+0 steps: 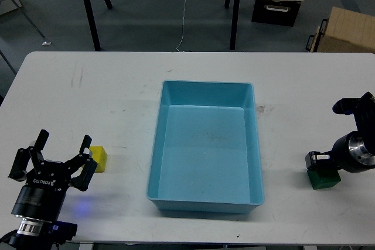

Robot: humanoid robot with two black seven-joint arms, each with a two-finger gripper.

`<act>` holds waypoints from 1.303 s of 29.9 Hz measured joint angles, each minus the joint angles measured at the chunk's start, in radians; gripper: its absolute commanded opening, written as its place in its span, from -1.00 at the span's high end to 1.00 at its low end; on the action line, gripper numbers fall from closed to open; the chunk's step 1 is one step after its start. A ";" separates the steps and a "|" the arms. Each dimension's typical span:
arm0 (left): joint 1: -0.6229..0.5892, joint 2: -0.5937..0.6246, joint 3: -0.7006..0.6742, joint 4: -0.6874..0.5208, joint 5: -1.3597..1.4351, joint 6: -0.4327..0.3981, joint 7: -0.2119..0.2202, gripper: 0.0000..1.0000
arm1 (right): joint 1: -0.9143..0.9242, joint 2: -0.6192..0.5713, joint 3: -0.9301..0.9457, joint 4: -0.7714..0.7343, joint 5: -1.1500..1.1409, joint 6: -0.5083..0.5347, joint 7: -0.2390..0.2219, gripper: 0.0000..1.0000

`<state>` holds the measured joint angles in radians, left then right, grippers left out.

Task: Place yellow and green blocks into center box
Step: 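Carry the green cube into the blue bin and release it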

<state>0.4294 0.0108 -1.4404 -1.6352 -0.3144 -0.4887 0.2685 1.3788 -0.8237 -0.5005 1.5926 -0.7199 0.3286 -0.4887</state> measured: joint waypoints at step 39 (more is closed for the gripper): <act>0.000 -0.004 -0.001 0.000 0.002 0.000 0.001 -1.00 | 0.396 0.823 -0.131 -0.257 0.399 -0.001 0.000 -0.34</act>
<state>0.4296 0.0073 -1.4415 -1.6352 -0.3129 -0.4887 0.2691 1.7748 -0.0004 -0.6320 1.3356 -0.3211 0.3279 -0.4887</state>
